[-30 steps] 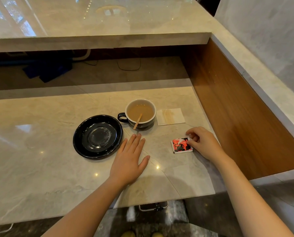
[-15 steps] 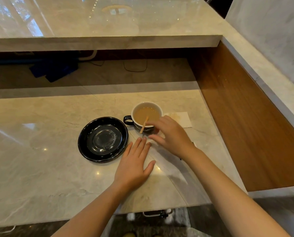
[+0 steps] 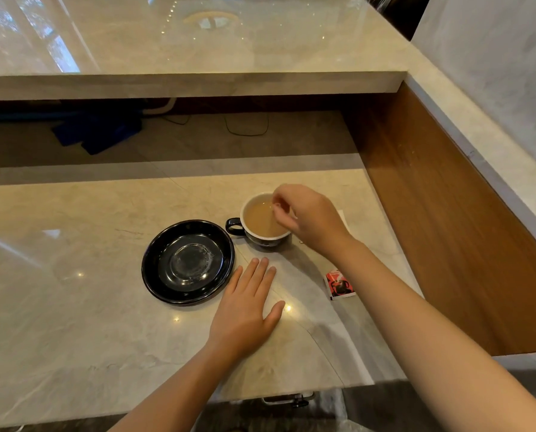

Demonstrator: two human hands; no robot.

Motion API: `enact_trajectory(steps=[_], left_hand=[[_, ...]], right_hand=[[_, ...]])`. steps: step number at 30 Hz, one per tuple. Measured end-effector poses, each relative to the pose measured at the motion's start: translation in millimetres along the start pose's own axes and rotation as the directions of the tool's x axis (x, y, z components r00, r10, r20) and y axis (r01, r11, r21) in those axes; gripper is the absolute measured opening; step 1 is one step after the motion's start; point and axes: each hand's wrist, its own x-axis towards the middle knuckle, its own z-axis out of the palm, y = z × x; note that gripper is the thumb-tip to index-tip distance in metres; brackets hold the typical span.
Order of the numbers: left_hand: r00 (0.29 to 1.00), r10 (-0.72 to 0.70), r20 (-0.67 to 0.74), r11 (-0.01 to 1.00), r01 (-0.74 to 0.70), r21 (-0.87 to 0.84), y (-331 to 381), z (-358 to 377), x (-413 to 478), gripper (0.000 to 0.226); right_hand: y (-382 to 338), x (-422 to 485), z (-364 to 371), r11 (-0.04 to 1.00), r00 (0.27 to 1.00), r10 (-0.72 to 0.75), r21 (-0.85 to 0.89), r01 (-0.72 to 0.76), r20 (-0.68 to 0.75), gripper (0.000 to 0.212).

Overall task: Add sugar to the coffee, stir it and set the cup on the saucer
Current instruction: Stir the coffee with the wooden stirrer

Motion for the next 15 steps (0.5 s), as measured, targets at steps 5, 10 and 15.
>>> enact_trajectory(steps=[5,10,15], left_hand=[[1.0,-0.006,0.011,1.0,0.006,0.006,-1.0,1.0,0.3,0.066],[1.0,-0.003,0.017,1.0,0.003,0.017,-1.1,0.3,0.2,0.065],[1.0,0.003,0.011,1.0,-0.003,0.019,0.0,-1.4,0.6,0.064]], right_hand=[[20.1,16.7,-5.4,0.974,0.984,0.176,0.142,-0.174,0.002,0.009],[23.6,17.3,1.7,0.931,0.964,0.267,0.257,-0.26,0.008,0.021],[17.4,12.0,7.6,0.906,0.962,0.273,0.335,-0.259,0.004,0.022]])
